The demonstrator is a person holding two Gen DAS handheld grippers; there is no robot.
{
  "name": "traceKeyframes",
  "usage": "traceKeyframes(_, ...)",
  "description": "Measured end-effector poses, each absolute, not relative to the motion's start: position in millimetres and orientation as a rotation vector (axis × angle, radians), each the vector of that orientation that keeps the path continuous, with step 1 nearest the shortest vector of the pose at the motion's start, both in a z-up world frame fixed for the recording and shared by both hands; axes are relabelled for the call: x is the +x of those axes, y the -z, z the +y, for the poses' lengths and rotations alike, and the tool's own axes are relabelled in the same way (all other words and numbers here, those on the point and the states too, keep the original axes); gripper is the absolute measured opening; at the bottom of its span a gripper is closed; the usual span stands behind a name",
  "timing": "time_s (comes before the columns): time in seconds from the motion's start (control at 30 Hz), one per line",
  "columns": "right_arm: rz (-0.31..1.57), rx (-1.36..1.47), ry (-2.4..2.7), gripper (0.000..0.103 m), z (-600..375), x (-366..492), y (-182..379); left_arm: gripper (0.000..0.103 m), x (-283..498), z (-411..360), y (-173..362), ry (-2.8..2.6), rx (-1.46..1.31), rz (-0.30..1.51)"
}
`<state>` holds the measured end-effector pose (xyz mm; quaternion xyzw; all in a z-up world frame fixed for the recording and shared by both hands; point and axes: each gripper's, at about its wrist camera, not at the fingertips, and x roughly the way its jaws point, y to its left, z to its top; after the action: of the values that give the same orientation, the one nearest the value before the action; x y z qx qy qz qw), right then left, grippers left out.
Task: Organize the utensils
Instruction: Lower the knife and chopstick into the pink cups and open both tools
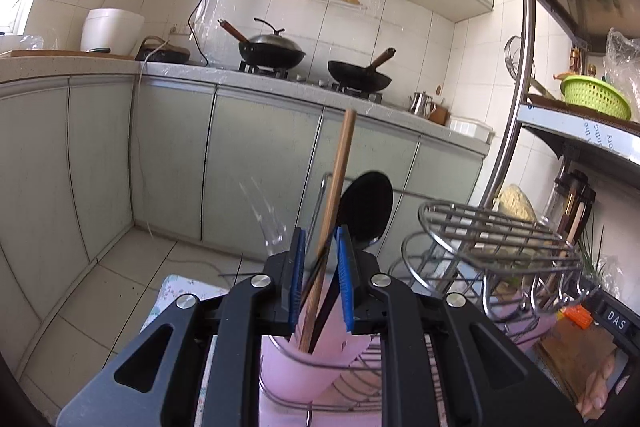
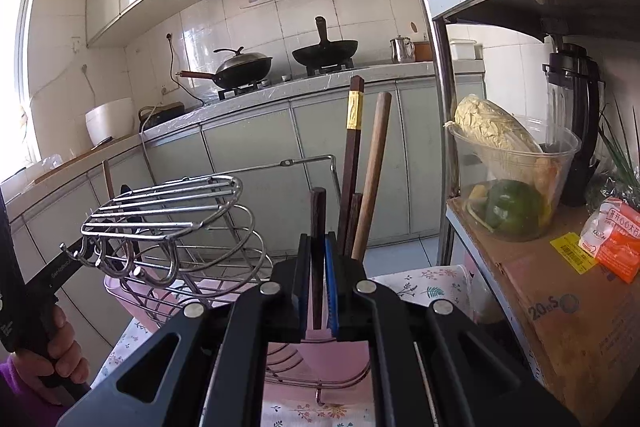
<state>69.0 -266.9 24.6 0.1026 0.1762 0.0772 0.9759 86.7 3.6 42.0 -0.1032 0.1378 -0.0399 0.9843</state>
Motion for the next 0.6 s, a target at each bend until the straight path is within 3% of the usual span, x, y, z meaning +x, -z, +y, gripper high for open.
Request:
traceKeyframes(0.27, 0.408, 0.19, -0.168, 0.009, -264, 66, -22, 0.016, 80, -1, -40, 0.1, -0.186, 0.346)
traceKeyframes(0.3, 0.414, 0.188, -0.17, 0.011, -264, 65, -21, 0.02, 79, -2, -40, 0.103, -0.182, 0.354)
traceKeyframes(0.33, 0.419, 0.188, -0.175, 0.017, -263, 64, -20, 0.028, 78, -4, -40, 0.108, -0.18, 0.362)
traceKeyframes(0.37, 0.422, 0.19, -0.18, 0.026, -263, 63, -20, 0.031, 76, -4, -40, 0.114, -0.181, 0.37)
traceKeyframes(0.4, 0.422, 0.197, -0.186, 0.03, -264, 61, -19, 0.035, 74, -4, -39, 0.12, -0.182, 0.377)
traceKeyframes(0.6, 0.431, 0.204, -0.194, 0.03, -265, 52, -18, 0.038, 63, -4, -39, 0.129, -0.18, 0.405)
